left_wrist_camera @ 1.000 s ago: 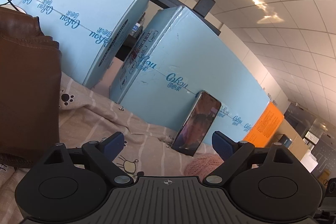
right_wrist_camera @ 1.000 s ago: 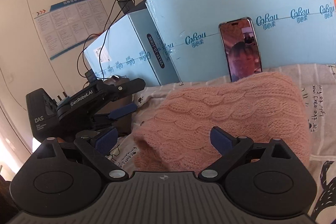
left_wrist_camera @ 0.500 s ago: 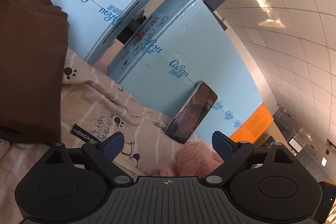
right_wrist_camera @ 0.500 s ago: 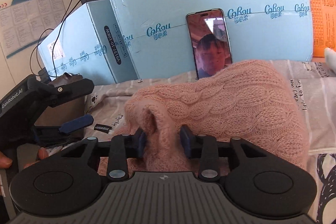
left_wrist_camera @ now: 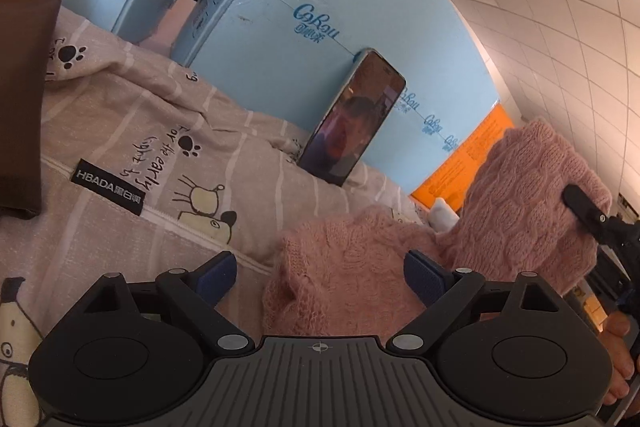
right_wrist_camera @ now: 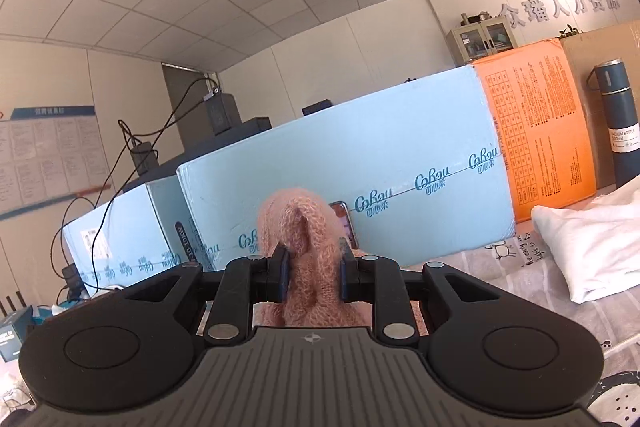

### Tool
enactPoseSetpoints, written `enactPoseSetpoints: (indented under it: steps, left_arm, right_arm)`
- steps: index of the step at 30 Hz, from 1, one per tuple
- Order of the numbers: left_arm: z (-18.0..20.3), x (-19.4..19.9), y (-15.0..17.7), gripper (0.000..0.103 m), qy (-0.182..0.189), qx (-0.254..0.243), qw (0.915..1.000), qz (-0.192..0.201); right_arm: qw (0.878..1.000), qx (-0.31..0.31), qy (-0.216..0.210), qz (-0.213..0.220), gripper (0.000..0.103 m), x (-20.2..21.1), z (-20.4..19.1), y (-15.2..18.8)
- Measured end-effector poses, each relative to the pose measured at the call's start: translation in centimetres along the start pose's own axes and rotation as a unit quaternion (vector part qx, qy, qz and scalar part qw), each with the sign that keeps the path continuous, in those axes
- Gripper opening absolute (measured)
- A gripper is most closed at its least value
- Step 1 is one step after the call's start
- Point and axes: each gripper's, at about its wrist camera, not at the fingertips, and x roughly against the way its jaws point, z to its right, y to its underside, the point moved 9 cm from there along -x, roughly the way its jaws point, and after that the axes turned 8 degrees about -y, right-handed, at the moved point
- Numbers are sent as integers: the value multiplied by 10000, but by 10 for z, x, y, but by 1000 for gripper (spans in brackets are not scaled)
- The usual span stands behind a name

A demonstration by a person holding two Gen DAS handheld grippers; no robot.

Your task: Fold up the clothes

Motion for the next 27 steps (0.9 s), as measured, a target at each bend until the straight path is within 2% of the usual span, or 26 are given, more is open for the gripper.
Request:
enactPoseSetpoints:
  steps: [3,6,7,8,9,10,12,14,17,19,22,23,24,25,26,27]
  left_arm:
    - [15,-11,10,93,342,-161,9986,-360]
    - [28,-17,17,88,479,-366,9971,-475]
    - [30,-19,19,68,478,-403,9968,-490]
    - [31,-22,22,53,451,-475,9964,-535]
    - [30,-24,24,30,374,-529,9963,-566]
    - [29,-22,22,21,326,-558,9968,-477]
    - [28,-15,16,18,265,-607,9976,-215]
    - [26,3,1,17,211,-717,9969,248]
    - [10,28,-22,17,-55,-671,9944,818]
    - [-3,38,-30,17,-402,-716,9920,957]
    - [-17,38,-30,18,-645,-559,9928,836]
    - [-22,38,-30,18,-717,-498,9930,790]
    - [-24,37,-29,18,-769,-491,9930,756]
    - [-24,35,-28,18,-803,-500,9929,724]
    - [-25,33,-28,18,-822,-494,9929,707]
    - [-26,32,-28,19,-837,-485,9929,697]
  right_arm:
    - [9997,-25,185,175,20,5,19,-17]
    - [9989,15,391,265,20,6,37,-31]
    - [9986,38,444,275,20,5,43,-35]
    - [9985,74,470,258,20,1,46,-37]
    - [9985,83,482,252,20,-3,49,-39]
    - [9985,58,479,253,20,-6,51,-40]
    - [9986,-74,414,326,20,-10,56,-43]
    - [9980,-210,344,483,20,-8,61,-48]
    - [9963,-339,484,624,16,-2,77,-53]
    - [9955,-408,678,520,10,4,90,-49]
    - [9940,-404,1016,22,11,10,113,-26]
    - [9935,-390,1055,-163,13,12,117,-17]
    - [9931,-372,1055,-353,24,12,120,-8]
    - [9931,-319,983,-546,39,10,119,1]
    - [9934,-255,868,-711,65,7,115,9]
    - [9930,-170,738,-907,72,3,109,17]
